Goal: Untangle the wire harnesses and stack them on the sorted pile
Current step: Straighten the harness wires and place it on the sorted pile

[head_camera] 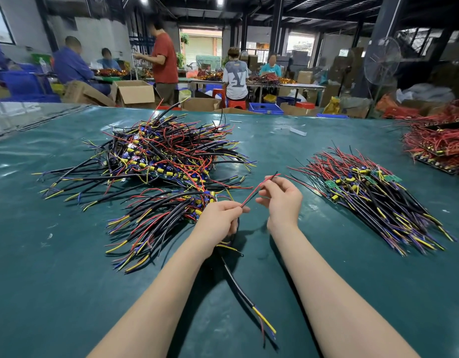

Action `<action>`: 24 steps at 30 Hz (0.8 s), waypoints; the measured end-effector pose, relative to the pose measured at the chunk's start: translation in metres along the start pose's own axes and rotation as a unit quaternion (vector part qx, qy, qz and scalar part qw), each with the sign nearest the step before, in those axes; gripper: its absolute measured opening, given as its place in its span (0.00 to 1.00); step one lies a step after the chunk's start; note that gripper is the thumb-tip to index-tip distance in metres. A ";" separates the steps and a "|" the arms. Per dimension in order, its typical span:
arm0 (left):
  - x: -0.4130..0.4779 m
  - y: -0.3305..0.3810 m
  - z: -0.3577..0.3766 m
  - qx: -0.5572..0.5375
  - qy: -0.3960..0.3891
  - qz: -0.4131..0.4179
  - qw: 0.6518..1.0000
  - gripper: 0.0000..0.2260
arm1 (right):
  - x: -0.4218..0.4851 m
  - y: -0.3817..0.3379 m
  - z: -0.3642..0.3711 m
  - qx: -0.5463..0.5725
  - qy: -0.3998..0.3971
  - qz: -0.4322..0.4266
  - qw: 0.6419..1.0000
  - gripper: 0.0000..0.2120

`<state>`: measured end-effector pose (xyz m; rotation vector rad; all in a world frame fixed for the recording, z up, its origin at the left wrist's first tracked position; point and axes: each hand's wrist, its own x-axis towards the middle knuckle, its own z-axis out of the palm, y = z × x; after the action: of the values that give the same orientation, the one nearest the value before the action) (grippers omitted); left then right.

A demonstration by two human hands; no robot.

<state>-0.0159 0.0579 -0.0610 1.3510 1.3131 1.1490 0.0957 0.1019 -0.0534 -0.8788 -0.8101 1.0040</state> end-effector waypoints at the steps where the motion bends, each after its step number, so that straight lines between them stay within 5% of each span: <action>1: -0.001 0.000 -0.001 0.000 0.004 0.000 1.000 0.10 | 0.002 -0.002 -0.002 0.032 0.000 0.018 0.999 0.14; 5: 0.000 -0.002 -0.006 -0.065 0.058 -0.020 0.996 0.09 | 0.000 -0.004 0.001 0.135 -0.053 0.108 0.984 0.10; 12: 0.001 0.000 -0.009 -0.122 0.044 -0.041 0.991 0.08 | -0.010 0.007 0.004 -0.008 -0.260 0.173 0.950 0.09; 24: -0.001 -0.001 -0.006 -0.076 -0.002 -0.017 0.997 0.11 | -0.008 0.001 0.006 0.157 -0.071 0.177 0.969 0.10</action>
<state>-0.0220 0.0575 -0.0613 1.2153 1.2168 1.1971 0.0873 0.0966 -0.0529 -0.6935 -0.5977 1.4797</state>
